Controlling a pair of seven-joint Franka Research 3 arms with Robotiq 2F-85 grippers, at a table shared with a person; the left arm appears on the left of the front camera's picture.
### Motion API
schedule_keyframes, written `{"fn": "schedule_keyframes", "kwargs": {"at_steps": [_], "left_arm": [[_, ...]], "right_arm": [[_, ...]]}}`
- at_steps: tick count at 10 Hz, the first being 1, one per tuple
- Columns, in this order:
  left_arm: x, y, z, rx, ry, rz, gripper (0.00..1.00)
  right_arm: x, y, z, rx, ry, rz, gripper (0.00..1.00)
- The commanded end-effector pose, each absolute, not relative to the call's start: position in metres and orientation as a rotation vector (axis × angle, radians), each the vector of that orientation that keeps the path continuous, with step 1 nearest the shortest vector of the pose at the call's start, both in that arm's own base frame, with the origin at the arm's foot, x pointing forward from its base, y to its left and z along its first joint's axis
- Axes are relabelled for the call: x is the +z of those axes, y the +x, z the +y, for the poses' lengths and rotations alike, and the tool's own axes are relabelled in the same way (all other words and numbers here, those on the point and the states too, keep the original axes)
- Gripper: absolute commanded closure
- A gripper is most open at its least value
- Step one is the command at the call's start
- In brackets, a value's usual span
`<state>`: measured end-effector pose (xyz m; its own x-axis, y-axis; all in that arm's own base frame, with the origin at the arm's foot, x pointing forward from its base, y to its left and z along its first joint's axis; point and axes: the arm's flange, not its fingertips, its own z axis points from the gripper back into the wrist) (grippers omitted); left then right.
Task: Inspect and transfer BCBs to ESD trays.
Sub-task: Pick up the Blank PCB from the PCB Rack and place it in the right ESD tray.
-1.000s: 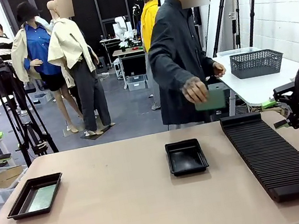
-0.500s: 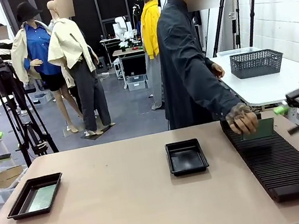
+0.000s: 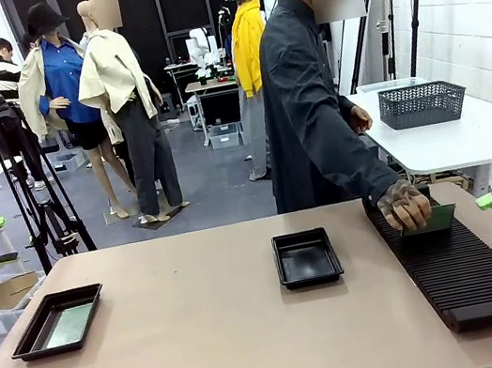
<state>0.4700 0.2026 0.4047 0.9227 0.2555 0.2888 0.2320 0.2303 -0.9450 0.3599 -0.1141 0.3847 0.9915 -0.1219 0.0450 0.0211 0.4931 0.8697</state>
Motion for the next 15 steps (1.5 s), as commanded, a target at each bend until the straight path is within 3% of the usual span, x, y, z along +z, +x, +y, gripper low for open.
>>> {"fn": "schedule_keyframes", "kwargs": {"at_steps": [1, 11, 15], "left_arm": [[0.406, 0.469, 0.203, 0.017, -1.348, -0.433, 0.00], [0.406, 0.469, 0.203, 0.017, -1.348, -0.433, 0.00], [0.406, 0.469, 0.203, 0.017, -1.348, -0.433, 0.00]], "right_arm": [[0.384, 0.376, -0.113, -0.099, 1.049, -0.101, 0.00], [0.382, 0.372, -0.117, -0.085, 1.044, -0.092, 0.00], [0.417, 0.451, -0.106, 0.030, 0.769, -0.090, 0.00]]}}
